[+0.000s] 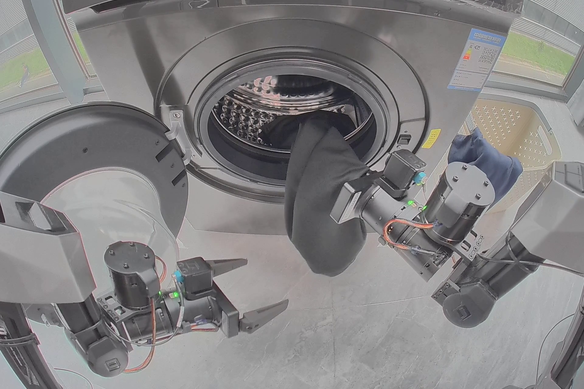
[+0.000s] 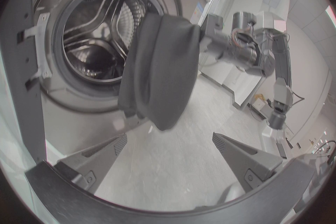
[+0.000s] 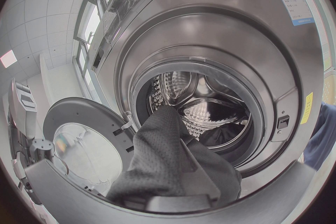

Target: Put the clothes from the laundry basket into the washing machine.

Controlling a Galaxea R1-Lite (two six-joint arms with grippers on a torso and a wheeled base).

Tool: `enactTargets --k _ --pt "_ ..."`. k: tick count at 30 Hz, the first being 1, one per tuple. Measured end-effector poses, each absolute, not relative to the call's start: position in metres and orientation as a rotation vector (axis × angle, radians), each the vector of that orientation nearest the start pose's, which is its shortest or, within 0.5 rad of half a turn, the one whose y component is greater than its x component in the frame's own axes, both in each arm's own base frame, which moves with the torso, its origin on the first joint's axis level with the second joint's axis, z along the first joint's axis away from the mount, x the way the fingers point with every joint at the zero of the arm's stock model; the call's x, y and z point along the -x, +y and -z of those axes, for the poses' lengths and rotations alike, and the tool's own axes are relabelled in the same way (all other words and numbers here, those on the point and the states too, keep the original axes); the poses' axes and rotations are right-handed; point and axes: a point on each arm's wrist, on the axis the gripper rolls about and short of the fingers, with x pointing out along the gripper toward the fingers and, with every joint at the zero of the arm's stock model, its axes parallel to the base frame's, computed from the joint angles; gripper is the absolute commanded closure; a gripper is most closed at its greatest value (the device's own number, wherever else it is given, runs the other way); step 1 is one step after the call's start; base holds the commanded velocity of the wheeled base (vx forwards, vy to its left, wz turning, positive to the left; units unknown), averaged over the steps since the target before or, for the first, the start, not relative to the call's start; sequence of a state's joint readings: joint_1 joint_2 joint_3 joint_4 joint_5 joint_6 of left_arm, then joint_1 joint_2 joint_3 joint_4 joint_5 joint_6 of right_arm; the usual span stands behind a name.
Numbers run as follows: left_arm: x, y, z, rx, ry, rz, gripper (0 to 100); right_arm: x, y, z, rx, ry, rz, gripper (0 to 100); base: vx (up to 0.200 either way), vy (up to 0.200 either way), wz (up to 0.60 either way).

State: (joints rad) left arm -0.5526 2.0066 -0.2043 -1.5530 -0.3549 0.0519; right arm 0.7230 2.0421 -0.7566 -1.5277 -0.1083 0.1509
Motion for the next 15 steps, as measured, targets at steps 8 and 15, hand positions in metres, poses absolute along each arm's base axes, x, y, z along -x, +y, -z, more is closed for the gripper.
enactTargets --k 8,15 --pt "-0.249 -0.172 -0.081 -0.031 0.069 0.92 0 -0.265 0.24 -0.142 -0.242 -0.166 -0.634 100 0.0 0.0 0.0" --pt "-0.277 -0.199 -0.081 0.0 -0.003 0.922 0 -0.262 0.246 -0.14 -0.239 -0.159 -0.649 100 0.0 0.0 0.0"
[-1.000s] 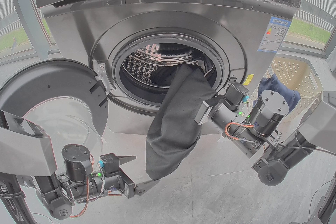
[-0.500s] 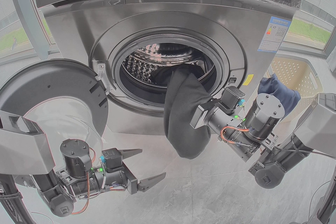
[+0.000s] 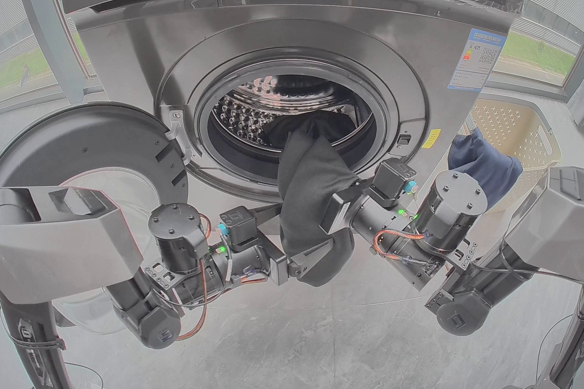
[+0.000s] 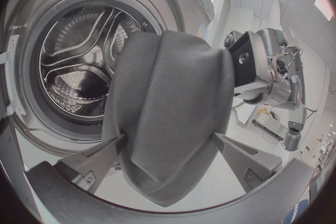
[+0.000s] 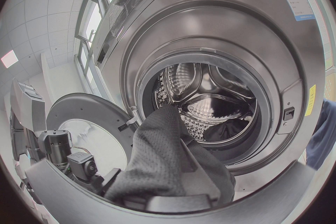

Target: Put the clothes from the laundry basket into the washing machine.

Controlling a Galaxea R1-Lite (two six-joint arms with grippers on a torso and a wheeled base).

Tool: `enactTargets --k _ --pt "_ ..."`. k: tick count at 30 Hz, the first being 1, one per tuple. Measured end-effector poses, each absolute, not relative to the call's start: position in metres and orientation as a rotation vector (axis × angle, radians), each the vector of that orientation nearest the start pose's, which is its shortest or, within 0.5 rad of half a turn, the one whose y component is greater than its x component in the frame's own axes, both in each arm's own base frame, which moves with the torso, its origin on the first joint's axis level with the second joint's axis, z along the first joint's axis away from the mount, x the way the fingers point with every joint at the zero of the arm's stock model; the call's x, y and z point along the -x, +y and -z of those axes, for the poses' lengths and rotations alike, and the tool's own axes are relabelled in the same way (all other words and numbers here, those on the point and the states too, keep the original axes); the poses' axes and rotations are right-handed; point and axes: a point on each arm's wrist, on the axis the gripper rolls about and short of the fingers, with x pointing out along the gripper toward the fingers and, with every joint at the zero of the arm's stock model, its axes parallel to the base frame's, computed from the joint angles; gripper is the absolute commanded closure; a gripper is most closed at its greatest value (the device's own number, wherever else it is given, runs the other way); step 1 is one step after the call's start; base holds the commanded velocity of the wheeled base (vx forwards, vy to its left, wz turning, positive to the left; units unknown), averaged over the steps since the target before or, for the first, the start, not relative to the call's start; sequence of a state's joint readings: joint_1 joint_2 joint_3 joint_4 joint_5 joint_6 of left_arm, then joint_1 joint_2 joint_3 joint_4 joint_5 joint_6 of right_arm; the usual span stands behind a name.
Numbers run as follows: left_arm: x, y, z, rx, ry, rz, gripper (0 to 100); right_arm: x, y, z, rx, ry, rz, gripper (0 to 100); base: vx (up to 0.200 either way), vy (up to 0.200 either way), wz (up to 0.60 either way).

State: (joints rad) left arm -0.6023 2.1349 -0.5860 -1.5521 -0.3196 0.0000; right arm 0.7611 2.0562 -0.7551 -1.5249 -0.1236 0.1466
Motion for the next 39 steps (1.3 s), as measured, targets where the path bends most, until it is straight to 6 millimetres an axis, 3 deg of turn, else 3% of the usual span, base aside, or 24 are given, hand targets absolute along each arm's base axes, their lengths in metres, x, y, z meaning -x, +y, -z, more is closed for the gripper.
enactTargets --k 9,23,24,32,39 --pt "-0.296 -0.214 -0.071 0.015 -0.022 0.918 0 -0.254 0.255 -0.138 -0.242 -0.149 -0.681 100 0.0 0.0 0.0" --pt "-0.33 -0.215 -0.052 0.015 -0.039 0.806 0 -0.238 0.264 -0.135 -0.242 -0.128 -0.73 100 0.0 0.0 0.0" --pt "-0.332 -0.215 -0.052 0.016 -0.042 0.799 100 -0.238 0.264 -0.135 -0.242 -0.127 -0.73 100 0.0 0.0 0.0" --pt "-0.342 -0.211 -0.051 0.021 -0.055 0.742 100 -0.239 0.261 -0.135 -0.244 -0.128 -0.72 100 0.0 0.0 0.0" --pt "-0.351 -0.201 -0.061 0.041 -0.087 0.688 100 -0.254 0.236 -0.139 -0.24 -0.133 -0.64 100 0.0 0.0 0.0"
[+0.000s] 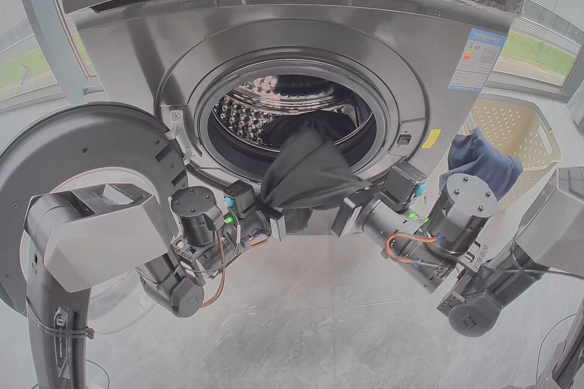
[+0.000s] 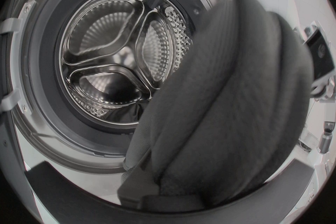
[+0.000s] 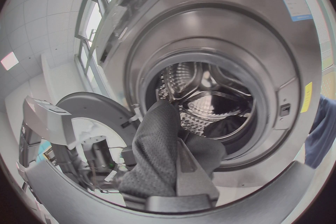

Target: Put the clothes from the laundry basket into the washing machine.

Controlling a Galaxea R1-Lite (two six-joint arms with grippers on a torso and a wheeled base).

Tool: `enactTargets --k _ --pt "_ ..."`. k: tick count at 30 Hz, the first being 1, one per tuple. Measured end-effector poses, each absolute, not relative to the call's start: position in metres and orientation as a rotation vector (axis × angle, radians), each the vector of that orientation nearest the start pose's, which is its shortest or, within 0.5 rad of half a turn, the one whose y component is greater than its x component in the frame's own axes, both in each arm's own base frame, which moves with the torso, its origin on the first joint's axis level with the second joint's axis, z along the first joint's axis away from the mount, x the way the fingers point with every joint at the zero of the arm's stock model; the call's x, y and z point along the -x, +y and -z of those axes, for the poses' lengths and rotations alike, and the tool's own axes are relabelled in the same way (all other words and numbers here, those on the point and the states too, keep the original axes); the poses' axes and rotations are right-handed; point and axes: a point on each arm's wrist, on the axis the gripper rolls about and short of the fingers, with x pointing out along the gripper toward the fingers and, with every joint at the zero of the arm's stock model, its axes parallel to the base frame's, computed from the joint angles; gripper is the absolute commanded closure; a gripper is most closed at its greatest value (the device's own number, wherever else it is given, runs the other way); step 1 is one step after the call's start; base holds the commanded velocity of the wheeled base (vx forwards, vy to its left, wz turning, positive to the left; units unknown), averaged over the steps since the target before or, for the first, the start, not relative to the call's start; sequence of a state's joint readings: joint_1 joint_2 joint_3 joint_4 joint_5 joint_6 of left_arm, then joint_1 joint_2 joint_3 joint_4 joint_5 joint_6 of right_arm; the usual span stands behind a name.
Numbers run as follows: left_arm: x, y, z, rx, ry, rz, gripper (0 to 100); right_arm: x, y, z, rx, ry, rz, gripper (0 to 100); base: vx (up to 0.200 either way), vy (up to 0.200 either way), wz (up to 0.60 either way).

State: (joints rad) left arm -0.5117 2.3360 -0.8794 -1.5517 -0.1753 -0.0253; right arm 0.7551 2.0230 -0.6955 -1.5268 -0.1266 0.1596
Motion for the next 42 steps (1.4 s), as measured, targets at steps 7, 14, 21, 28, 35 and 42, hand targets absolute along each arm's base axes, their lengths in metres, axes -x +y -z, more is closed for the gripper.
enactTargets --k 7,14,21,28,35,42 --pt "-0.343 -0.194 -0.084 0.078 -0.117 0.678 100 -0.267 0.212 -0.133 -0.223 -0.111 -0.564 100 0.0 0.0 0.0" --pt "-0.321 -0.188 -0.109 0.11 -0.135 0.681 100 -0.268 0.217 -0.12 -0.21 -0.077 -0.571 100 0.0 0.0 0.0" --pt "-0.304 -0.183 -0.119 0.131 -0.128 0.689 100 -0.261 0.229 -0.114 -0.208 -0.064 -0.612 0 0.0 0.0 0.0" --pt "-0.293 -0.176 -0.125 0.134 -0.123 0.662 100 -0.249 0.223 -0.108 -0.181 -0.018 -0.638 0 0.0 0.0 0.0" --pt "-0.257 -0.157 -0.122 0.12 -0.046 0.65 100 -0.218 0.208 -0.095 -0.127 0.082 -0.713 0 0.0 0.0 0.0" --pt "-0.233 -0.145 -0.127 0.116 -0.031 0.653 100 -0.196 0.185 -0.081 -0.058 0.179 -0.73 0 0.0 0.0 0.0"
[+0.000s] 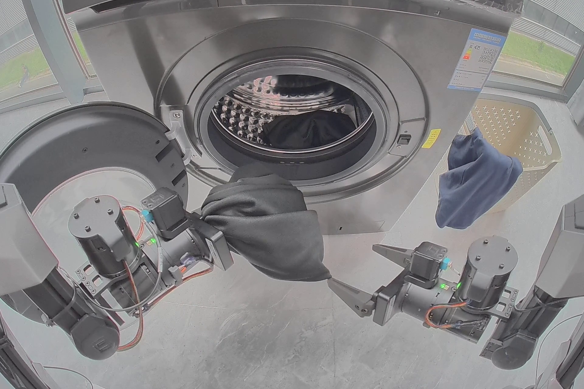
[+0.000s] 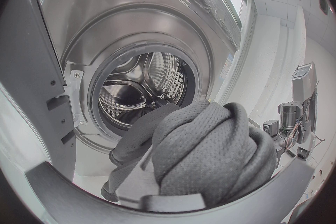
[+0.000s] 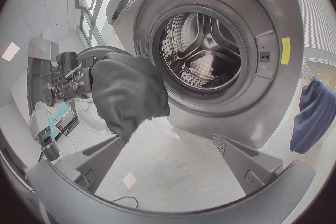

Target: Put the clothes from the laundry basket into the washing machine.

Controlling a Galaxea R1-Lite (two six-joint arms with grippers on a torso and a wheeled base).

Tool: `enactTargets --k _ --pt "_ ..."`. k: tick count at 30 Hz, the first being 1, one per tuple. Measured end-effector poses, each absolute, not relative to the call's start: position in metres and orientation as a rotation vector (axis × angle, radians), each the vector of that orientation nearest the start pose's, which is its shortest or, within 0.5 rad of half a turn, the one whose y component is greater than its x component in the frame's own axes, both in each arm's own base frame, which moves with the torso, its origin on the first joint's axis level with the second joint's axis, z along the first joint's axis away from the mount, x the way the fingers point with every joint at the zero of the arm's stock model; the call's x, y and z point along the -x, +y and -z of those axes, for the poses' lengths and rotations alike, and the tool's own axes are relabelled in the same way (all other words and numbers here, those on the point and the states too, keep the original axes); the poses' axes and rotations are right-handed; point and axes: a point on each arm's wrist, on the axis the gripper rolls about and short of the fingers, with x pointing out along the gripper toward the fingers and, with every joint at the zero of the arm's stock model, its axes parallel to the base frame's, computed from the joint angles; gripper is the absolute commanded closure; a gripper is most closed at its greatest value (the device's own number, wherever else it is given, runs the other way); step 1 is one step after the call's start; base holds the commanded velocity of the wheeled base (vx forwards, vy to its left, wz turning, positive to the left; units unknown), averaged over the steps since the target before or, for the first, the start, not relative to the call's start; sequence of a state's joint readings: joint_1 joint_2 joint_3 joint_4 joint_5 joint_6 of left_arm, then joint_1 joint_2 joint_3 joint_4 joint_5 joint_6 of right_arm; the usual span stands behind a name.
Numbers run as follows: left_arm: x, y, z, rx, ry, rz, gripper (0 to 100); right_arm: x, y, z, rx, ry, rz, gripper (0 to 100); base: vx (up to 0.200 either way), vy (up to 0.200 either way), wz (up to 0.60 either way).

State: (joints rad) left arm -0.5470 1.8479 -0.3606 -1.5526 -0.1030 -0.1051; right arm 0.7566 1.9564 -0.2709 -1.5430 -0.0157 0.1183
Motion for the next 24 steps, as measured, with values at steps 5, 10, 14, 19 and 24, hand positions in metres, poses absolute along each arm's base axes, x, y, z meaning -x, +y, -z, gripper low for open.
enactTargets --k 5,10,14,19,24 --pt "-0.228 -0.142 -0.129 0.116 -0.03 0.653 100 -0.188 0.174 -0.075 -0.039 0.225 -0.725 0 0.0 0.0 0.0" --pt "-0.226 -0.14 -0.127 0.11 -0.02 0.652 100 -0.186 0.167 -0.072 -0.031 0.249 -0.704 0 0.0 0.0 0.0" --pt "-0.226 -0.138 -0.126 0.108 -0.015 0.644 100 -0.193 0.16 -0.072 -0.035 0.247 -0.668 0 0.0 0.0 0.0" --pt "-0.226 -0.137 -0.124 0.105 -0.008 0.641 100 -0.199 0.158 -0.074 -0.043 0.231 -0.646 0 0.0 0.0 0.0" --pt "-0.225 -0.138 -0.123 0.101 -0.003 0.646 100 -0.201 0.158 -0.075 -0.047 0.223 -0.64 0 0.2 0.0 0.0"
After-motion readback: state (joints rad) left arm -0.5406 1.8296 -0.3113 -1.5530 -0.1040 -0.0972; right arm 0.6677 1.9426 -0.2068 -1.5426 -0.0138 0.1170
